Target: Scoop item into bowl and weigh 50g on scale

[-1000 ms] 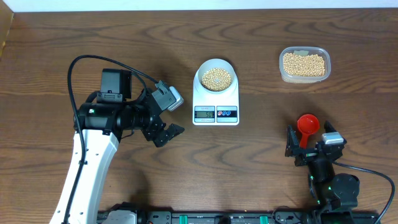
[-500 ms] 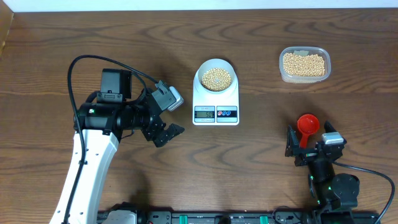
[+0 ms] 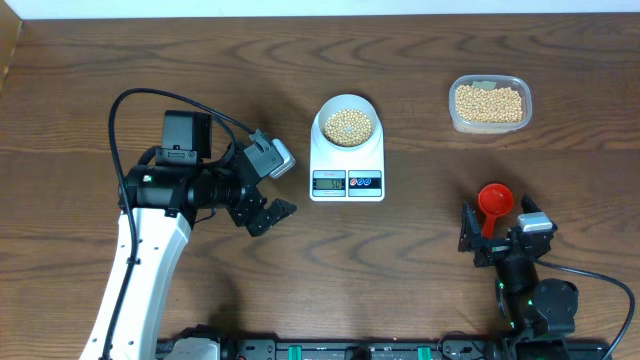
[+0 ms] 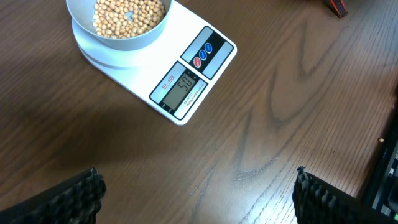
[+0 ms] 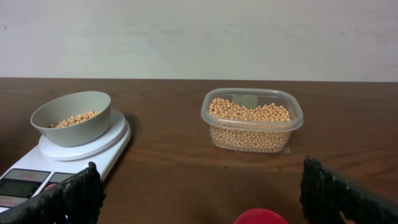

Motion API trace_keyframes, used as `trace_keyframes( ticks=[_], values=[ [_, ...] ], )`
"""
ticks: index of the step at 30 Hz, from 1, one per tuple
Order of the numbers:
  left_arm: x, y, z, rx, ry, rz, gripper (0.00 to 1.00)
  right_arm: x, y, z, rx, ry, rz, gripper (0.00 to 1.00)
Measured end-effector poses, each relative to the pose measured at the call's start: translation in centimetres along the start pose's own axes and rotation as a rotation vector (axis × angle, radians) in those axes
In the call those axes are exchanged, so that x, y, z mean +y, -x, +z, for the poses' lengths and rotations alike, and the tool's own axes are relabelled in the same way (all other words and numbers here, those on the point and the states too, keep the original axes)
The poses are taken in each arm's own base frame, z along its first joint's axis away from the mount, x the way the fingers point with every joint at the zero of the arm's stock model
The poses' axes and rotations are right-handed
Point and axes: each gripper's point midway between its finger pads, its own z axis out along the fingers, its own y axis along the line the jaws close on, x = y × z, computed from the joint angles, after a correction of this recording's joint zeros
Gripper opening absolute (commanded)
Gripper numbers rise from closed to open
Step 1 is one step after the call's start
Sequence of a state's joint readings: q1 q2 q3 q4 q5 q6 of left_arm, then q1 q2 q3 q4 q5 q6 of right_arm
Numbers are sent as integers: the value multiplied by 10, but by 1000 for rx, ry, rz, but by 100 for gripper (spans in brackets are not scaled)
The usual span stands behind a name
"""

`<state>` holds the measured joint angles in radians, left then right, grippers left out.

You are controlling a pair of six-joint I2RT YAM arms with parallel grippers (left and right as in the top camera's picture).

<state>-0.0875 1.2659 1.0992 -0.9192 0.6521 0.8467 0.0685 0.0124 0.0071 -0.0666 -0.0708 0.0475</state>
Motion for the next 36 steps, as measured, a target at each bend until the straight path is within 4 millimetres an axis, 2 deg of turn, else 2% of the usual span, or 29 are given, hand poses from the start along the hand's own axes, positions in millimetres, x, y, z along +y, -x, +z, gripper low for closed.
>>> trace_keyframes(
  ticks=[13,17,25,29,36],
  values=[
    [0,0,0,-1,-1,0,98,0,0,0,0,0,0,99],
    [-8,8,0,-45,-46,-12,99,0,0,0,0,0,0,99],
    [-13,21,-3,-108,-87,-154,99,0,0,0,0,0,0,99],
    [-19,27,-15,-137,-64,-178,98,0,0,0,0,0,0,99],
    [-44,28,-55,-189,32,-209,99,0,0,0,0,0,0,99]
  ],
)
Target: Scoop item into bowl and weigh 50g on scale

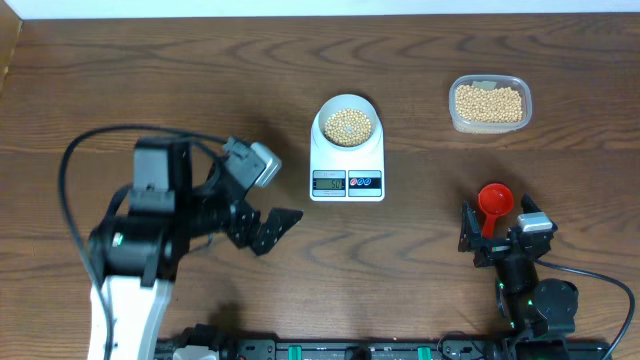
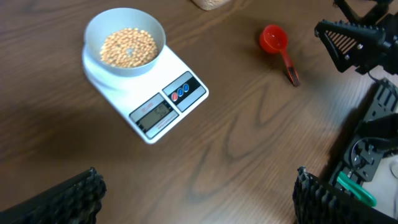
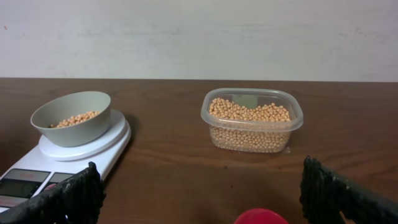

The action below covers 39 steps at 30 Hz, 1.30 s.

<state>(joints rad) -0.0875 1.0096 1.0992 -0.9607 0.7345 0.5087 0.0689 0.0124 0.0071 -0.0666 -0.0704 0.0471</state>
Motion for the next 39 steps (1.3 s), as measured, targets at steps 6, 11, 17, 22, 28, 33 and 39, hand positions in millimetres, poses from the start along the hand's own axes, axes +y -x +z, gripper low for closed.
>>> trace_keyframes(
  ticks=[6,11,17,22,28,33,39],
  values=[
    [-16,-1,-31,-66,94,-10,99,0,0,0,0,0,0,99],
    [-27,-13,-51,-134,175,-50,99,0,0,0,0,0,0,99],
    [-40,-38,-69,-239,272,-72,99,0,0,0,0,0,0,99],
    [-50,-58,-83,-358,351,-57,99,0,0,0,0,0,0,99],
    [-44,-78,-78,-405,396,-111,98,0,0,0,0,0,0,99],
    [-33,-87,-67,-393,412,-154,99,0,0,0,0,1,0,99],
    [-22,-89,-58,-448,435,-146,98,0,0,0,0,1,0,99]
  ],
)
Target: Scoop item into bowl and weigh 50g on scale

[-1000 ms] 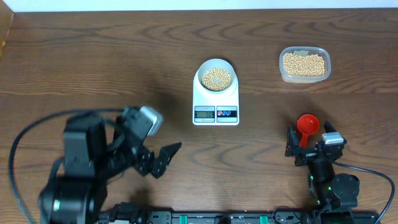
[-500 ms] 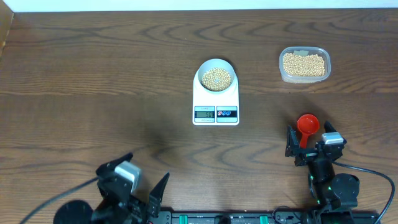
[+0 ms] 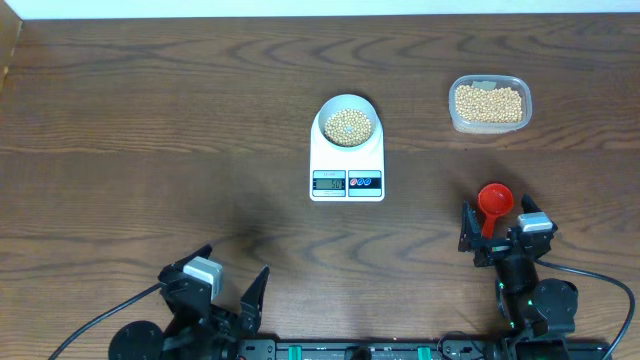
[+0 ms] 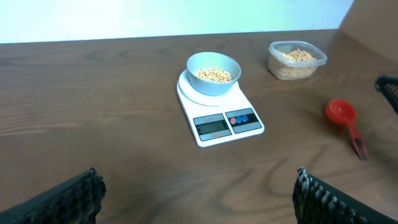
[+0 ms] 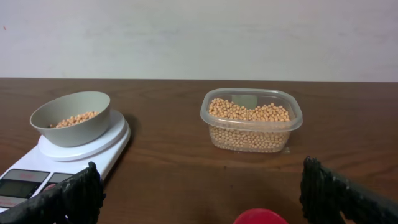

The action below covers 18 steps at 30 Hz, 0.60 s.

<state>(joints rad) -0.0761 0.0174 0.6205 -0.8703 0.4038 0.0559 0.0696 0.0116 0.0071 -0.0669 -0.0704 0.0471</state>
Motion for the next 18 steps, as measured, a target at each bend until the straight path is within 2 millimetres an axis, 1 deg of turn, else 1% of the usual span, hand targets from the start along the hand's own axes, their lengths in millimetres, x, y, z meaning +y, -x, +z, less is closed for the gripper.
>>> trace_keyframes(
  ticks=[7,10,16,18],
  values=[
    [20,3,25,-70,55,3,98,0,0,0,0,0,0,99],
    [33,4,36,-107,99,6,99,0,0,0,0,0,0,99],
    [62,-13,61,-134,179,-2,98,0,0,0,0,0,0,99],
    [69,-16,68,-157,197,4,98,0,0,0,0,0,0,99]
  ],
)
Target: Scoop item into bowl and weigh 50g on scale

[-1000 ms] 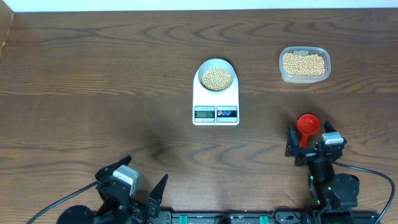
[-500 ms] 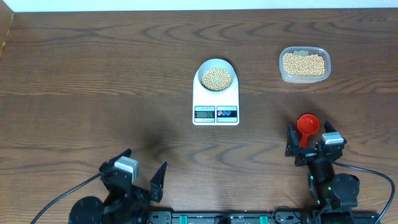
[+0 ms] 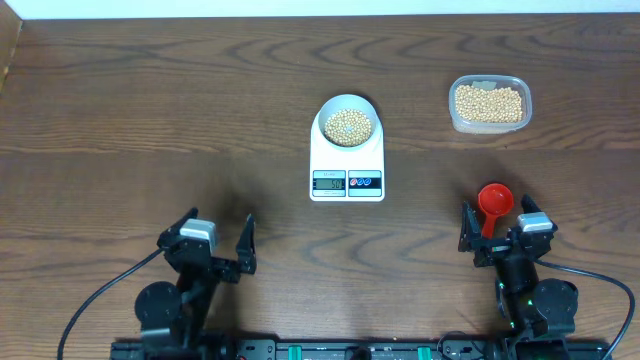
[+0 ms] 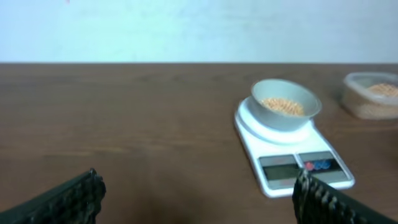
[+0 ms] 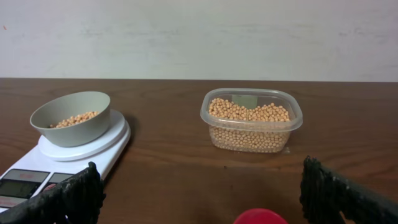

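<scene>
A grey bowl (image 3: 347,122) holding tan beans sits on the white scale (image 3: 347,160) at mid-table; the wrist views show the bowl (image 4: 285,106) (image 5: 71,116) too. A clear tub of beans (image 3: 489,103) (image 5: 251,119) stands at the far right. The red scoop (image 3: 494,201) (image 5: 260,217) lies on the table between the fingers of my right gripper (image 3: 497,234), which is open. My left gripper (image 3: 218,245) is open and empty near the front left, facing the scale (image 4: 292,158).
The table's front edge, with a black rail (image 3: 320,350), runs just behind both arm bases. A pale wall (image 5: 199,37) rises behind the table's far edge.
My left gripper has turned and shifted slightly forward at the front left; the scale now lies to the right in its view. The right gripper, scoop, bowl and tub have not moved.
My left arm stood raised just left of the scale with its gripper open. It then sat further back and lower, then folded down at the table's front edge, where it now rests. The right gripper stayed open around the scoop throughout.
</scene>
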Motion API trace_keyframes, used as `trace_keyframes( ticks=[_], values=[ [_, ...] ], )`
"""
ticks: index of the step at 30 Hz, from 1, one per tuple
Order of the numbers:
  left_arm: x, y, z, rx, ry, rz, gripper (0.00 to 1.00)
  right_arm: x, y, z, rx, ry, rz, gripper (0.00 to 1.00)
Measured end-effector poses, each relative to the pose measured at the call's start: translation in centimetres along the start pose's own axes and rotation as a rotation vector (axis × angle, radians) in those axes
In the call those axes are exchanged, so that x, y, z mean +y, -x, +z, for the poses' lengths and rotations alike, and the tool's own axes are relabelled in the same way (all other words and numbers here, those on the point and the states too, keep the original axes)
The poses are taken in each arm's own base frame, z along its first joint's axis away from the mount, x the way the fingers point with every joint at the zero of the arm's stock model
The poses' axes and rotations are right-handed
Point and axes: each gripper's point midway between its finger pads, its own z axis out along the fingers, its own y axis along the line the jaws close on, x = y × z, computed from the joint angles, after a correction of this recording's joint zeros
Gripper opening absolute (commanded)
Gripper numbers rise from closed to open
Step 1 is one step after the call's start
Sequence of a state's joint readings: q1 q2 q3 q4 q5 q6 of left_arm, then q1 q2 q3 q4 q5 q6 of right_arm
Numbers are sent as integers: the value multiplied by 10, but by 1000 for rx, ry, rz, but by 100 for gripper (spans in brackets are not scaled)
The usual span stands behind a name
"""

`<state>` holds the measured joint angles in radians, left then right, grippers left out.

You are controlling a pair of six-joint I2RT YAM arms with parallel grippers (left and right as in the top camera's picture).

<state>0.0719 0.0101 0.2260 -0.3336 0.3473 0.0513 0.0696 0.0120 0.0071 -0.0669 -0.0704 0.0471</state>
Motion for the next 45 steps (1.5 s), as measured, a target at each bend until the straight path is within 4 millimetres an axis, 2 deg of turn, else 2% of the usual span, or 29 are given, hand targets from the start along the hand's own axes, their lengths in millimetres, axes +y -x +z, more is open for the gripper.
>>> trace_keyframes(
  ticks=[5,9,19,29,45],
  values=[
    [12,-1,15,-100,41,27,99,0,0,0,0,0,0,99],
    [20,-13,24,-123,67,29,98,0,0,0,0,0,0,99],
    [35,-17,22,-112,152,-26,98,0,0,0,0,0,0,99],
    [37,-17,22,-119,161,-103,98,0,0,0,0,0,0,99],
    [37,-17,22,-119,163,-111,98,0,0,0,0,0,0,99]
  ],
)
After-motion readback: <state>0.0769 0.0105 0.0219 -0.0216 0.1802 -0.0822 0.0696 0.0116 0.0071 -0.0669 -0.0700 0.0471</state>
